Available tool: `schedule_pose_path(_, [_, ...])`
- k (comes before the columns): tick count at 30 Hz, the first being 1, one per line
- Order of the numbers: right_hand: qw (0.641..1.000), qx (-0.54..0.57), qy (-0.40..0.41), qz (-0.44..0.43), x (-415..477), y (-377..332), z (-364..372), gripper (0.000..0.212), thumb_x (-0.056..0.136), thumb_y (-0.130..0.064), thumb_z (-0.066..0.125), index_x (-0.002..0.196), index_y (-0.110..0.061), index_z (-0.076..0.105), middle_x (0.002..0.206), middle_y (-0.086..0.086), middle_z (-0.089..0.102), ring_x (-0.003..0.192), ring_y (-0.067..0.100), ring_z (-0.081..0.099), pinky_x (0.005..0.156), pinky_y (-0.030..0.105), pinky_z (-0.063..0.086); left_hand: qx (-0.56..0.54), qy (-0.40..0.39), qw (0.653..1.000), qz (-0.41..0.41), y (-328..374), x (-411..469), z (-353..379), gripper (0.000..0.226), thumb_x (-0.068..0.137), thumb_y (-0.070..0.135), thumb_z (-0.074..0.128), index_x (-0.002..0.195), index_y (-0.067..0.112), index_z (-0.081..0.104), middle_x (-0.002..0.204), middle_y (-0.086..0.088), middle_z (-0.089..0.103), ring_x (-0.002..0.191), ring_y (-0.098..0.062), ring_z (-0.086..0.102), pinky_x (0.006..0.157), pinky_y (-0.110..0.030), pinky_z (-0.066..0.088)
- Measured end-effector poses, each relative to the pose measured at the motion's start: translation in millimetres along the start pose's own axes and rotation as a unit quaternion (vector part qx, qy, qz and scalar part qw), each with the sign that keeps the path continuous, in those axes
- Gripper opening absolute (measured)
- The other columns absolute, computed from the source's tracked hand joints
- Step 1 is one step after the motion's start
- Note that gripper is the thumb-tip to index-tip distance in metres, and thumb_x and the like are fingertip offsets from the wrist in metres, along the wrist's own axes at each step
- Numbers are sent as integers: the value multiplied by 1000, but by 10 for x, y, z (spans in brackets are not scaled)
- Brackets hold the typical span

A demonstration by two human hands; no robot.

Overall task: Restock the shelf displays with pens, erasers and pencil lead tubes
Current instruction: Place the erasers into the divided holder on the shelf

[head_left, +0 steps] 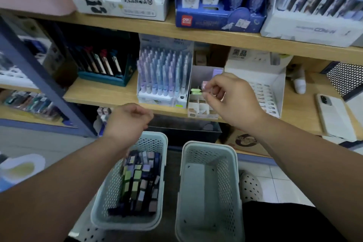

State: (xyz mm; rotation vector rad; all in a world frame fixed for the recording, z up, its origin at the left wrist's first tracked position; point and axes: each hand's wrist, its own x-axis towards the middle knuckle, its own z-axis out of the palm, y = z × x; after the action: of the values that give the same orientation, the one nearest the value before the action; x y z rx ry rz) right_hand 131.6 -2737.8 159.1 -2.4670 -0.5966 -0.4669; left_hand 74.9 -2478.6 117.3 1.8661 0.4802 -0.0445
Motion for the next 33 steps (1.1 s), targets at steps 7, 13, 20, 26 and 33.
schedule_pose_path(7, [948, 100, -284, 100, -333, -454, 739, 14, 86, -28, 79, 94, -20, 70, 86, -8, 65, 78, 8, 61, 76, 28, 52, 153, 60, 984, -71, -895, -182, -985, 15, 87, 36, 73, 88, 22, 68, 81, -3, 68, 75, -26, 62, 72, -36, 50])
schedule_pose_path(13, [866, 163, -402, 248, -596, -678, 1776, 29, 89, -36, 76, 109, -15, 71, 101, -1, 69, 90, 17, 65, 81, 33, 53, 235, -17, 963, -131, -1650, -121, -1179, 24, 92, 38, 67, 109, 22, 62, 82, -1, 71, 77, -21, 64, 74, -30, 49])
schedule_pose_path(20, [757, 194, -398, 480, -1326, -901, 2845, 19, 97, -18, 60, 79, -14, 57, 80, 4, 50, 70, 22, 51, 69, 34, 39, 215, -76, 966, -121, -2399, -46, -913, 27, 92, 40, 66, 117, 30, 65, 90, 5, 70, 85, -20, 67, 79, -27, 51])
schedule_pose_path(26, [740, 137, -370, 545, -1712, -1005, 3300, 39, 102, -15, 50, 140, -2, 49, 143, 19, 52, 82, 23, 59, 57, 23, 52, 128, -53, 984, -110, -2756, -163, -913, 18, 95, 36, 65, 111, 28, 68, 85, -1, 72, 67, -17, 68, 58, -18, 50])
schedule_pose_path(33, [739, 156, -188, 628, -1904, -1149, 3645, 63, 86, -26, 77, 139, -14, 47, 127, 13, 60, 93, 23, 59, 71, 22, 45, 60, -68, 986, -141, -2887, -165, -963, 26, 90, 47, 66, 112, 33, 67, 90, 2, 71, 65, -6, 68, 71, -36, 57])
